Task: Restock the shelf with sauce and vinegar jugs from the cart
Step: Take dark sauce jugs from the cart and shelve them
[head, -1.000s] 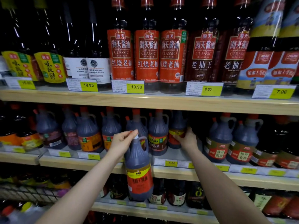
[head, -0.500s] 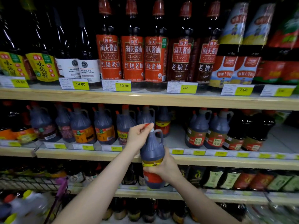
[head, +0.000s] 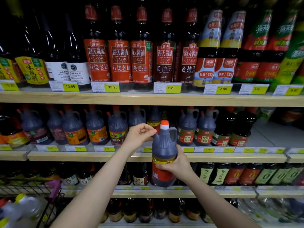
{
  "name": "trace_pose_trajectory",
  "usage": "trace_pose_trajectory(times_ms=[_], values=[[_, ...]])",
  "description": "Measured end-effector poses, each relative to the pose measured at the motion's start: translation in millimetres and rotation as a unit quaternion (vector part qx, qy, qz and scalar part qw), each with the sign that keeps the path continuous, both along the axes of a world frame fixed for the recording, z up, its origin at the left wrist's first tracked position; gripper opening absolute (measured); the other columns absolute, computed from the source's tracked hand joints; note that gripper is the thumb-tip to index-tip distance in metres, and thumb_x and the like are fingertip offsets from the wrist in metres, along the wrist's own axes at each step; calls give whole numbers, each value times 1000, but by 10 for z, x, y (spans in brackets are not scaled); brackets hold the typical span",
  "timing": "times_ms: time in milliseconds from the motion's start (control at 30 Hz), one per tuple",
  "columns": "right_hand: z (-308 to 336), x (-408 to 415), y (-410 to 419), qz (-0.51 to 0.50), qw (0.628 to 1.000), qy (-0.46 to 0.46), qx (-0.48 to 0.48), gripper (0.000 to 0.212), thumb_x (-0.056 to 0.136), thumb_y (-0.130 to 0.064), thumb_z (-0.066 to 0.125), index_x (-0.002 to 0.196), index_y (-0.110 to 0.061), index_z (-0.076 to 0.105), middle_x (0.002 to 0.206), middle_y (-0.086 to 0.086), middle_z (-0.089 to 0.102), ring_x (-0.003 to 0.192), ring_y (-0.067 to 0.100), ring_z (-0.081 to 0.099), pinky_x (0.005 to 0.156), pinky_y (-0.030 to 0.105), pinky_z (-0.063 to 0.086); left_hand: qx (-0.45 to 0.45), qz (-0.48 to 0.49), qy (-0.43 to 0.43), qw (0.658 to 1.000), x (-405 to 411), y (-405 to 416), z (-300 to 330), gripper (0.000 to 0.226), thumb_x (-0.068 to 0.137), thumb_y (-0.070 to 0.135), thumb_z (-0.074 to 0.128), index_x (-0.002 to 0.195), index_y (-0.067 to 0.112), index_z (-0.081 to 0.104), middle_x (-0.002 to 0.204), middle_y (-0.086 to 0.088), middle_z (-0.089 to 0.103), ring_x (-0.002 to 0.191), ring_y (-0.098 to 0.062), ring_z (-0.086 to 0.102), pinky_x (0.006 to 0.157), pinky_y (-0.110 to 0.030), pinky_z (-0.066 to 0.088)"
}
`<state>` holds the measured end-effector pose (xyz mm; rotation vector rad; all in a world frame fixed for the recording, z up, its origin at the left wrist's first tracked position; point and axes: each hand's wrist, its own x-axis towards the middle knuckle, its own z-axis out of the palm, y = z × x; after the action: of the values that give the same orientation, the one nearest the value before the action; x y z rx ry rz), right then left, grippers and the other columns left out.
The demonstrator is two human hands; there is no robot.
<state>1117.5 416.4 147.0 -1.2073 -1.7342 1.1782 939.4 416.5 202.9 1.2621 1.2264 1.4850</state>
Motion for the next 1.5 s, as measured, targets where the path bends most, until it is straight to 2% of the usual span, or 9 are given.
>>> trace_pose_trajectory(times_ms=[167, 400, 533, 667, 900, 1100, 1267, 1367, 1500], values=[[-47, 19, 114, 16, 1000, -3, -2, 74, 52, -21, 90, 109, -30, 43, 104, -12, 60, 95, 7, 60, 81, 29, 52, 2, -60, 36, 998, -57, 40, 4, 16, 88, -1, 56, 88, 10, 67, 80, 7, 72, 79, -2, 66, 72, -17, 52], [81, -176, 380, -24, 996, -7, 87, 80, 47, -36, 88, 112, -30, 42, 106, -14, 59, 97, 10, 60, 78, 28, 50, -17, 10, 29, 999, -412, 237, -199, 21, 96, 17, 46, 112, 23, 60, 98, 9, 69, 95, -8, 64, 83, -21, 50], [193, -407, 661, -61, 986, -16, 156, 88, 52, -36, 87, 123, -34, 35, 107, -13, 60, 97, 10, 60, 74, 24, 48, -86, 16, 308, 947, -924, 317, -682, 17, 91, 15, 58, 88, 31, 66, 92, 17, 65, 94, -9, 60, 82, -18, 44], [88, -652, 933, -77, 982, -39, 166, 97, 51, -39, 87, 132, -28, 34, 122, 0, 61, 111, 22, 59, 86, 37, 52, -105, 4, 456, 884, -1041, 360, -982, 22, 88, 19, 60, 107, 14, 68, 105, 3, 68, 97, -11, 62, 86, -23, 46], [-175, -843, 1165, -109, 987, -45, 109, 96, 51, -36, 89, 128, -13, 37, 121, 10, 61, 110, 27, 58, 85, 36, 50, -68, 40, 431, 899, -1012, 372, -1055, 22, 86, 12, 58, 105, 11, 69, 108, 4, 67, 100, -8, 59, 83, -14, 40], [-165, -821, 1160, -91, 993, -62, 46, 101, 51, -38, 90, 131, -12, 33, 128, 9, 54, 117, 27, 53, 90, 35, 46, -121, 24, 435, 892, -988, 399, -972, 23, 86, 14, 57, 107, 12, 67, 112, 2, 67, 101, -8, 58, 84, -16, 41], [-188, -585, 1131, -26, 997, -73, 24, 132, 31, -72, 81, 139, -17, 29, 136, 6, 46, 127, 24, 47, 100, 43, 45, -120, 61, 436, 890, -849, 310, -785, 38, 87, 24, 60, 123, 13, 57, 124, 0, 58, 115, -14, 53, 95, -22, 40], [42, -303, 904, 11, 988, -151, 42, 99, 63, -48, 81, 141, -10, 32, 140, 7, 40, 130, 23, 41, 104, 33, 37, -75, 95, 420, 899, -624, 237, -581, 35, 88, 24, 60, 121, 13, 58, 114, 4, 57, 107, -12, 55, 89, -21, 41], [182, 77, 642, 55, 976, -205, 57, 47, 80, -32, 70, 118, -8, 56, 115, 11, 62, 106, 22, 58, 85, 26, 42, -49, 110, 380, 917, -228, -14, -397, 14, 85, 16, 63, 99, 16, 62, 93, 4, 61, 84, -11, 58, 72, -17, 41]])
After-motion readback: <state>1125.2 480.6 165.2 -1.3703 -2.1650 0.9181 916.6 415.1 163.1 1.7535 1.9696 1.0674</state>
